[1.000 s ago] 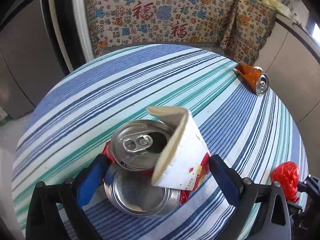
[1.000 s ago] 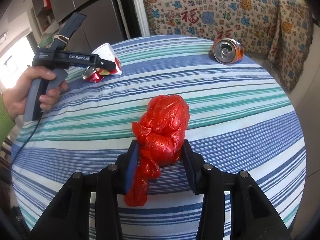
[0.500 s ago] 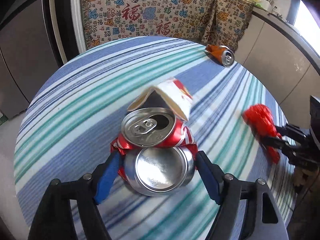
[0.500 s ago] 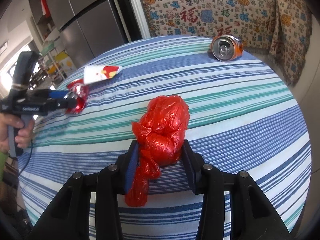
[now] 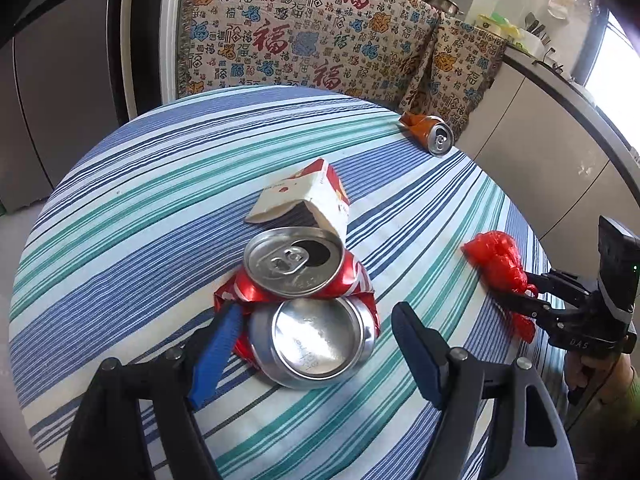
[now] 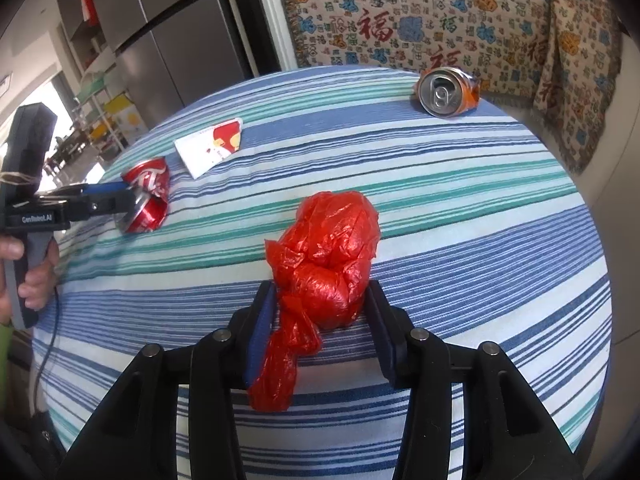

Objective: Collect trash
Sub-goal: 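Lift the crushed red can and cup with left tool while right tool lifts the red bag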

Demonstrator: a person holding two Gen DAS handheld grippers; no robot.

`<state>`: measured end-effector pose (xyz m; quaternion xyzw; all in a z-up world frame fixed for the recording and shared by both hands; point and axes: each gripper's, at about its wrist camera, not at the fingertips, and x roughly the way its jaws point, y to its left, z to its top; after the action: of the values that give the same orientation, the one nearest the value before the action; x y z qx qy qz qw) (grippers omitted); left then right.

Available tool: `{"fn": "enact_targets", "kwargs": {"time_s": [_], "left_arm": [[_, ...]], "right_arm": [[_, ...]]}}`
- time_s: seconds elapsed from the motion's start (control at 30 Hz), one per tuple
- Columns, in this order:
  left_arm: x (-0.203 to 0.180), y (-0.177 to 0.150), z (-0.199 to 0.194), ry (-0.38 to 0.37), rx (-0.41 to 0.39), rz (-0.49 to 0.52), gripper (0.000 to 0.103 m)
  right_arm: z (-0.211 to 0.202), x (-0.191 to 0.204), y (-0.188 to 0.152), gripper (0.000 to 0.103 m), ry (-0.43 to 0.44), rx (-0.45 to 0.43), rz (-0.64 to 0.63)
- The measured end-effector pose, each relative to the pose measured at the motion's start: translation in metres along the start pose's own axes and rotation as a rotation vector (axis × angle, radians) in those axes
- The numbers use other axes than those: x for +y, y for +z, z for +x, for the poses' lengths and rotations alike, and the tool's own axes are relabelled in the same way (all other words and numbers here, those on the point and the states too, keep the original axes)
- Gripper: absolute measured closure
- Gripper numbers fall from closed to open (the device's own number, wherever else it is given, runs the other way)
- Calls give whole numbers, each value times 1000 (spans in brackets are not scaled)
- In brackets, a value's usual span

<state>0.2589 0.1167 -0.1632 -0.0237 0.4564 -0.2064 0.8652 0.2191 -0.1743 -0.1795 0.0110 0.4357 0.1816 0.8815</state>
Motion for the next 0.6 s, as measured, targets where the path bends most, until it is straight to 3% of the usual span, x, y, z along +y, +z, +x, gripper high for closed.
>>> {"fn": "enact_targets", "kwargs": {"time_s": [0.07,0.1,0.27,0.3,0.33,0.6], "left_arm": [[-2,0,0,18,-9,-4,24],[-2,1,1,20,-9,-7,24],[-4,12,18,50,27,-20,23],[-6,14,23,67,31,-5,22],[-9,15,24,92,21,24,21],[-27,2,20,85,-6,43,24]], "right_arm": [[0,2,0,32,-11,2,-12],[-1,3,1,28,-14,-6,-13],[0,1,13,28,-26,-25,-3],[1,1,16,34,-27,-21,2],[1,1,18,62,-28,-13,2],[-19,-1,13,61,-36,-35,5]]}}
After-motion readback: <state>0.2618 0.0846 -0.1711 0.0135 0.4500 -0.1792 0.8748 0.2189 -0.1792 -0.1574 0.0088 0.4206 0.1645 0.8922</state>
